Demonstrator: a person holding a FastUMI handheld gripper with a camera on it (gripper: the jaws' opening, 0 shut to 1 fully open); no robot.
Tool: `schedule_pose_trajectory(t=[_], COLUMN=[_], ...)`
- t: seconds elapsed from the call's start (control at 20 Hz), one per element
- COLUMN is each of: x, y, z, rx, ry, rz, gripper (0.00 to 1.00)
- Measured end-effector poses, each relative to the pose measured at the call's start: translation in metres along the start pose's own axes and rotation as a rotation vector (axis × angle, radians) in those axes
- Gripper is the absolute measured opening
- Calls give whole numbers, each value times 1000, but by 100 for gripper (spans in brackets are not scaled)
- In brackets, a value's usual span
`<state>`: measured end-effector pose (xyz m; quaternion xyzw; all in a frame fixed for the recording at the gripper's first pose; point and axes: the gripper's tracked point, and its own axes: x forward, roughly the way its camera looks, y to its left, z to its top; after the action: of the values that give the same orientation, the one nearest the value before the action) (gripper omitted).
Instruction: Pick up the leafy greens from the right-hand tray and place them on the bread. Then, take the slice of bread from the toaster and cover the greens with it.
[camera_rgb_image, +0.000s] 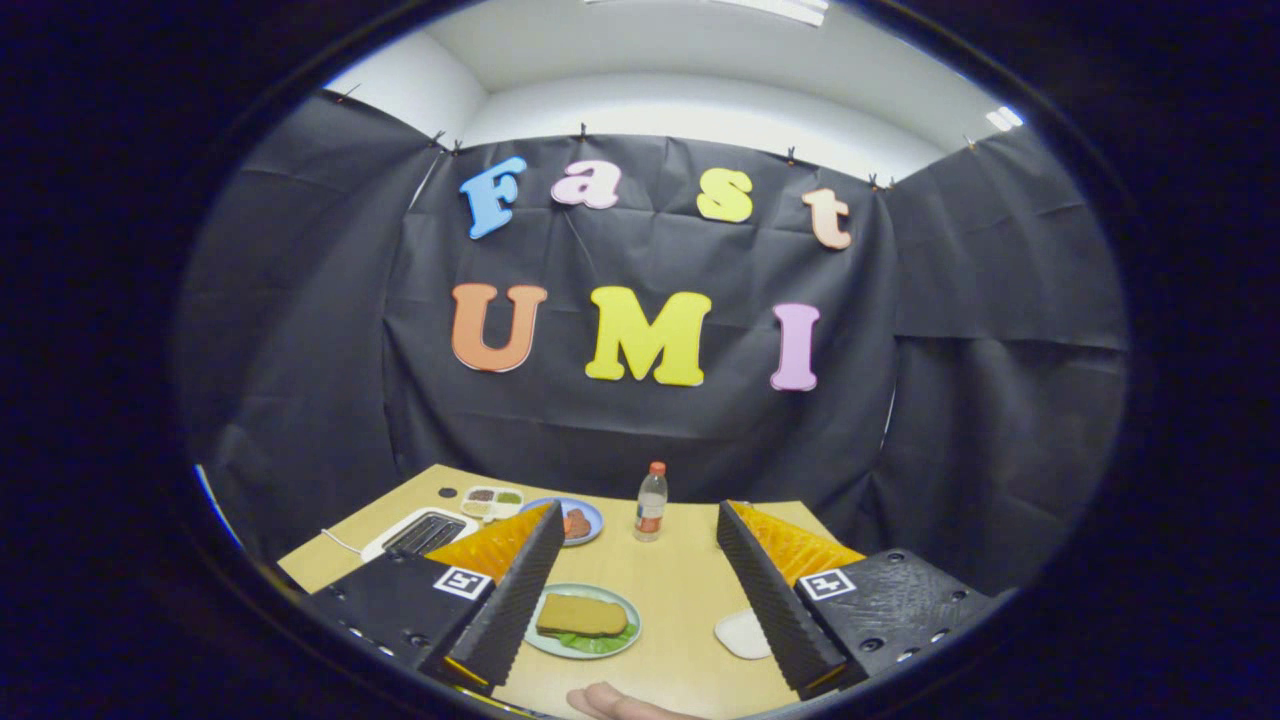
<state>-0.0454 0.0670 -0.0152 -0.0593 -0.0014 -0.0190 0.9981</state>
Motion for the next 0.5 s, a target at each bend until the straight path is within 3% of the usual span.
schedule_pose_trajectory(t=[0.5], x=[-7], y=[-4], z=[18], rx=[3], ry=[-64], rz=[47], gripper=[95])
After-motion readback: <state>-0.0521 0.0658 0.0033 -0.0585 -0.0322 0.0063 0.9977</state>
